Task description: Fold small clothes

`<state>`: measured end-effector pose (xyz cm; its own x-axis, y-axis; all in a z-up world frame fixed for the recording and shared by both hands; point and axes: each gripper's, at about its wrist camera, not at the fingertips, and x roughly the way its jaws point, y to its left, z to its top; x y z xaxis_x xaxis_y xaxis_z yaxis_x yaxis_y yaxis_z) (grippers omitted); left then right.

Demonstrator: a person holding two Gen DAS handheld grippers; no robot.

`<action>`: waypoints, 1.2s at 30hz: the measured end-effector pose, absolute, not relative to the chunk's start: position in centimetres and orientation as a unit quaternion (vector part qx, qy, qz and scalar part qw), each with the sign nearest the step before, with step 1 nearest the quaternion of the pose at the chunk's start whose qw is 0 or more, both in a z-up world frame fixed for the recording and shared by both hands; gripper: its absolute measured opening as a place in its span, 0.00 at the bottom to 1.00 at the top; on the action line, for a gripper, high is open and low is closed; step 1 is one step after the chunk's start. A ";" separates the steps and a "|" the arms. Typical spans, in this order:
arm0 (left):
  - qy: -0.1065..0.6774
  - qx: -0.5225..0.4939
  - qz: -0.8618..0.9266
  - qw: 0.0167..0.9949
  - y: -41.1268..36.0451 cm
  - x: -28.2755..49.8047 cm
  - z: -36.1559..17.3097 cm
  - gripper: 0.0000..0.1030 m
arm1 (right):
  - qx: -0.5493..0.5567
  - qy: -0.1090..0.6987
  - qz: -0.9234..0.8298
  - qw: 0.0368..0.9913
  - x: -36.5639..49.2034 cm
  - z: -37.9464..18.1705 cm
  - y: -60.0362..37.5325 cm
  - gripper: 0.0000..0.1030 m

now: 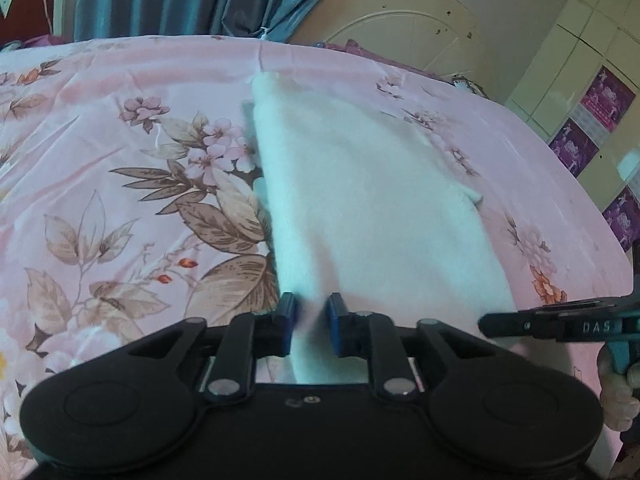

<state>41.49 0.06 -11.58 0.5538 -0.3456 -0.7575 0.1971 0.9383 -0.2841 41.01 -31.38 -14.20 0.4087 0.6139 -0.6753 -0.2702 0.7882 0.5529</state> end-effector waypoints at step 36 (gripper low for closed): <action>0.422 -0.046 -0.219 0.879 -5.1 47.2 -11.4 0.41 | -0.008 0.436 0.218 0.873 47.4 -12.9 -28.5 0.09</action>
